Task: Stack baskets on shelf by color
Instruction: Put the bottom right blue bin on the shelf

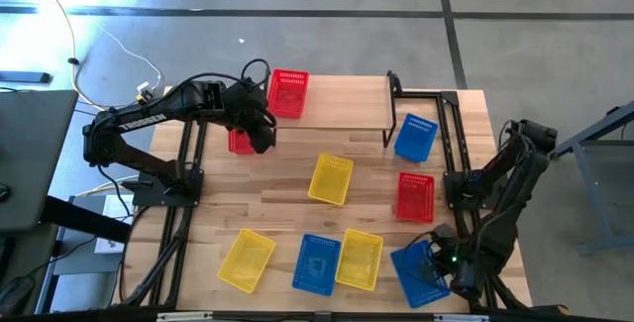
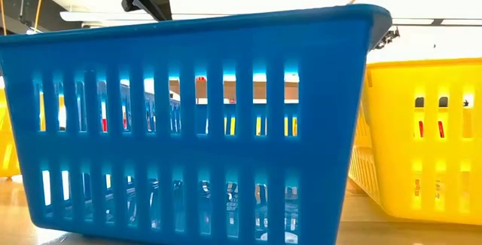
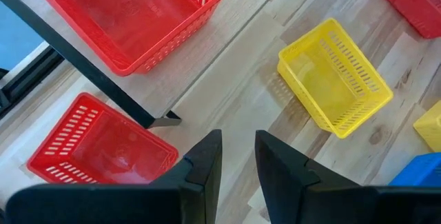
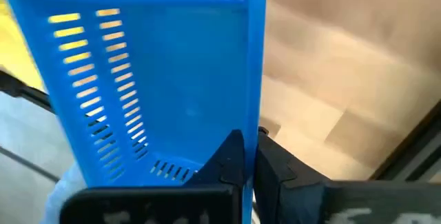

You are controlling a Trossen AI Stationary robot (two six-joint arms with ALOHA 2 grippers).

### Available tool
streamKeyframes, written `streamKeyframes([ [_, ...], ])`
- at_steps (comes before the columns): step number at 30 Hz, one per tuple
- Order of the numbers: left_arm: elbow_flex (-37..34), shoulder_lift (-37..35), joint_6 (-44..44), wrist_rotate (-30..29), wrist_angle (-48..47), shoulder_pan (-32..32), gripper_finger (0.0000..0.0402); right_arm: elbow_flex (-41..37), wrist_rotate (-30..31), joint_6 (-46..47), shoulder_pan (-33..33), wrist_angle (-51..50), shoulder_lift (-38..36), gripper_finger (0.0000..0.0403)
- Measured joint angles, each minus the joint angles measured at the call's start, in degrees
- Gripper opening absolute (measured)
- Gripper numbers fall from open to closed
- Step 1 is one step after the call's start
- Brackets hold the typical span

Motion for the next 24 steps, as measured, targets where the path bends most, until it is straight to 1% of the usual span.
streamKeyframes([
  [7,0.0,0.0,-0.7,-0.2,0.0,0.0,0.0078,8.8,6.2,-7.9,-5.1,-15.2,-3.2,0.0001],
  [9,0.0,0.0,-0.8,-0.6,0.0,0.0,0.0078,11.0,7.5,-11.2,-7.6,-19.4,-4.2,0.0],
  [12,0.0,0.0,-0.8,-0.7,0.0,0.0,0.0078,13.6,9.4,-17.1,-12.0,-23.1,-6.0,0.0],
  [15,0.0,0.0,-0.8,-0.8,0.0,0.0,0.0078,15.6,12.0,-23.5,-17.1,-25.2,-8.1,0.0],
  [19,0.0,0.0,-0.6,-1.0,0.0,-0.6,0.0078,17.7,14.1,-32.7,-24.9,-25.5,-10.9,0.0],
  [24,0.0,0.0,1.1,-1.2,0.0,-2.1,0.0078,20.0,14.8,-43.7,-36.2,-25.5,-14.5,0.0],
])
